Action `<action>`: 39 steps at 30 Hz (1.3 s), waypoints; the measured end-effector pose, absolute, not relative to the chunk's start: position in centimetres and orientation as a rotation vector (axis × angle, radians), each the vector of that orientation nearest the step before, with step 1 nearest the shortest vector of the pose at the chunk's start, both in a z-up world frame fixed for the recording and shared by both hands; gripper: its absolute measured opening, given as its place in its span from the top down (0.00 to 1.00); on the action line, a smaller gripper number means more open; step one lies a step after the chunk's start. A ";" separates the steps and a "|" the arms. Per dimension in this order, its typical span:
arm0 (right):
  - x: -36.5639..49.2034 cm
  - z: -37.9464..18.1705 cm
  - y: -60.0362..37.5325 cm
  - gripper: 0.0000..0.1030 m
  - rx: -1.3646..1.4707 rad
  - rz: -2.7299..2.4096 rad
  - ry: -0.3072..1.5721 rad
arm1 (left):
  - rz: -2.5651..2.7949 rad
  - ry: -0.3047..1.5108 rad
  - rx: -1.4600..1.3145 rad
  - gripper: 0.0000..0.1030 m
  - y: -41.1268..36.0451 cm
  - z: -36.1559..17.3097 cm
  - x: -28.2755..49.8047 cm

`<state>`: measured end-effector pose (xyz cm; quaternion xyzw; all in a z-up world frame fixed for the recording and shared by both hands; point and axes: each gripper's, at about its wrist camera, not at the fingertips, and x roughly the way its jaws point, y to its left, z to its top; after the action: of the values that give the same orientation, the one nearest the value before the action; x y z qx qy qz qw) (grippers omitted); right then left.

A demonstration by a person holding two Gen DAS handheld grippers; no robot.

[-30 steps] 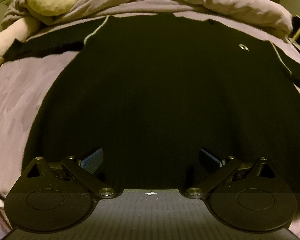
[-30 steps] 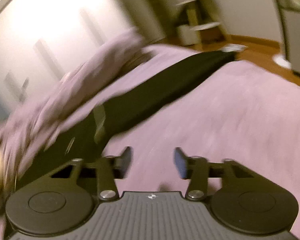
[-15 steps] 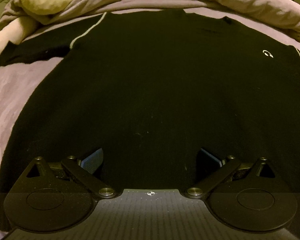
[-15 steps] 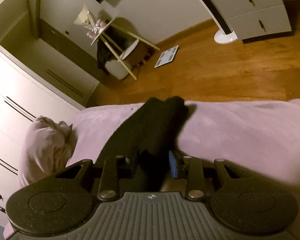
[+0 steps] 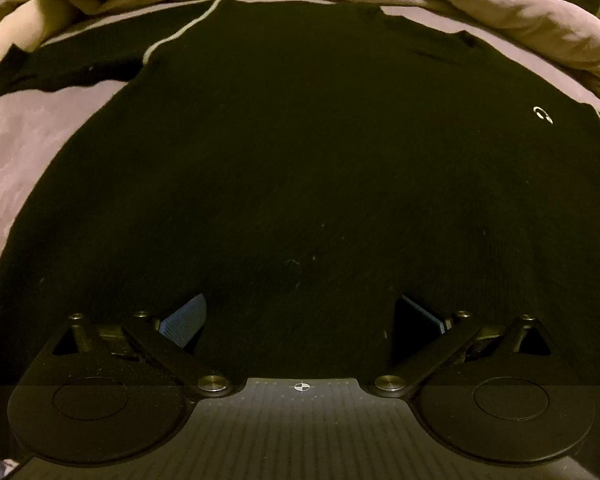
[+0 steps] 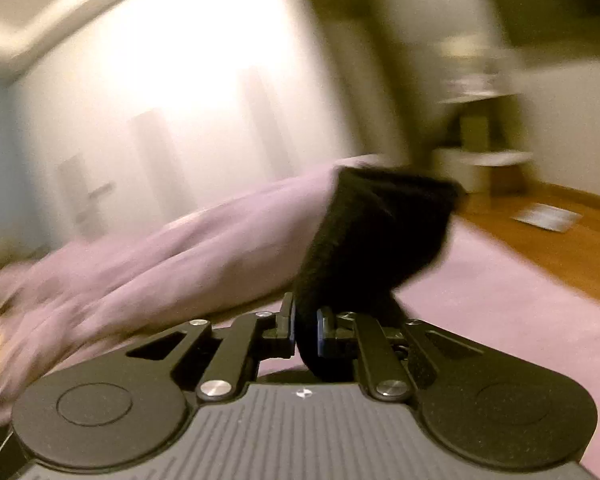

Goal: Fold small clothes
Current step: 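Grasp the sweater sleeve with the right tool and fold it across the body, then open the right tool and lift it away from the folded sleeve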

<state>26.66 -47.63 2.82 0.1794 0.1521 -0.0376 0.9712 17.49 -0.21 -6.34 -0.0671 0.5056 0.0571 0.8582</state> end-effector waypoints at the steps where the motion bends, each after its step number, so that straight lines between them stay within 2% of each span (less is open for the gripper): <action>1: 26.7 3.1 -44.2 0.89 0.323 -0.004 0.324 | 0.122 1.067 -0.143 0.00 -0.1 -6.3 17.4; 2: 26.7 3.0 -41.0 0.88 0.284 0.059 0.343 | 0.123 1.069 -0.151 0.00 0.0 -6.2 17.2; 3: 26.7 2.5 -37.8 0.81 0.246 0.124 0.379 | 0.121 1.071 -0.159 0.00 0.1 -6.0 17.0; 4: 26.7 1.8 -35.4 0.66 0.229 0.181 0.424 | 0.125 1.074 -0.161 0.00 0.3 -5.8 16.8; 5: 26.8 1.1 -33.3 0.61 0.231 0.226 0.496 | 0.132 1.079 -0.160 0.00 0.4 -5.6 16.5; 8: 25.0 -1.0 -30.9 0.61 0.274 0.233 0.616 | 0.099 1.055 -0.163 0.00 1.2 -4.3 15.5; 12: 19.4 -3.0 -33.2 0.61 0.343 0.150 0.708 | 0.040 1.003 -0.154 0.00 1.5 -3.0 15.8; 19: 8.8 -6.3 -36.4 0.68 0.294 -0.202 0.745 | -0.106 0.928 -0.189 0.00 -2.7 -1.9 18.5; 24: 7.4 -7.2 -36.1 0.68 0.321 -0.255 0.746 | -0.164 0.923 -0.177 0.00 -6.5 -1.8 21.6; 33: 6.2 -6.5 -37.7 0.68 0.291 -0.367 0.709 | -0.190 0.961 -0.214 0.00 -9.0 -2.8 26.3; 39: 4.4 -6.2 -40.3 0.68 0.313 -0.420 0.713 | -0.209 0.985 -0.212 0.00 -9.7 -3.8 23.4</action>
<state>4.40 -40.27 -6.19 0.1515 0.3449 -0.2031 0.9038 23.45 -9.74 -3.83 -0.1013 0.4712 -0.1000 0.8705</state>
